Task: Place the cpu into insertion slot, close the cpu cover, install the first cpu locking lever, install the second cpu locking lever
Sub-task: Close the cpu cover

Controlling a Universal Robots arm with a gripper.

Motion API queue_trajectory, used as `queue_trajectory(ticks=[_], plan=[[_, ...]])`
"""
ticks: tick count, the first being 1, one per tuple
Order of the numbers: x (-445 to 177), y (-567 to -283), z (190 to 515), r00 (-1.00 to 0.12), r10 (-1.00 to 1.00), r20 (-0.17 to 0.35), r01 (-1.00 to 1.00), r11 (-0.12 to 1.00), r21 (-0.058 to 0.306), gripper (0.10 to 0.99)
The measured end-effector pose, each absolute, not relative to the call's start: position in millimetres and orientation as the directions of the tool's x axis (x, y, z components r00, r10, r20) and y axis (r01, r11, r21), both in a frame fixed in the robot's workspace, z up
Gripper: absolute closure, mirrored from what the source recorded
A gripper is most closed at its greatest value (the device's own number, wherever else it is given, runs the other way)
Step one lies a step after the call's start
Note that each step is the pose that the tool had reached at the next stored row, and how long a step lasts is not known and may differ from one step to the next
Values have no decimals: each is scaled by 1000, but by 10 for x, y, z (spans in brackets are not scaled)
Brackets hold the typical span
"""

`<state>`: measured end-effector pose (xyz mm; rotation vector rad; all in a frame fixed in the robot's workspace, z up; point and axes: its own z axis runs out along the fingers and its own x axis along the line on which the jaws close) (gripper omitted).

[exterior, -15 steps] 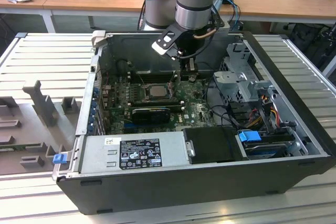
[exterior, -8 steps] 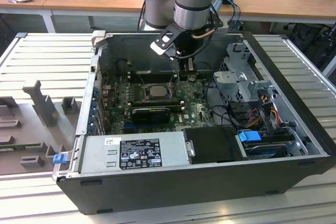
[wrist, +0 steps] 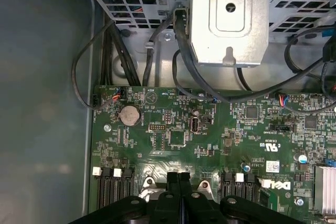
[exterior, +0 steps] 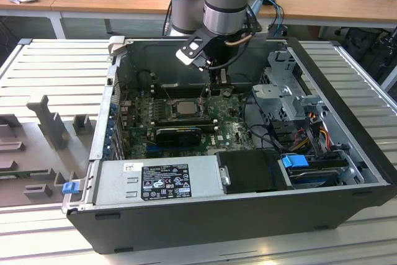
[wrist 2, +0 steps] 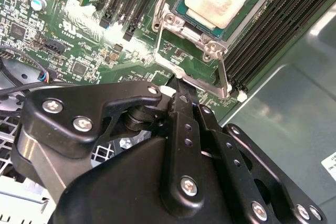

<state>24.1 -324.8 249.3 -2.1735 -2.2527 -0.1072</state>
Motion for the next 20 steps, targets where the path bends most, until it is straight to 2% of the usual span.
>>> queue_trajectory(ticks=[20], plan=[[130,-3248,2493,-37,998,54,998,35,43,980]])
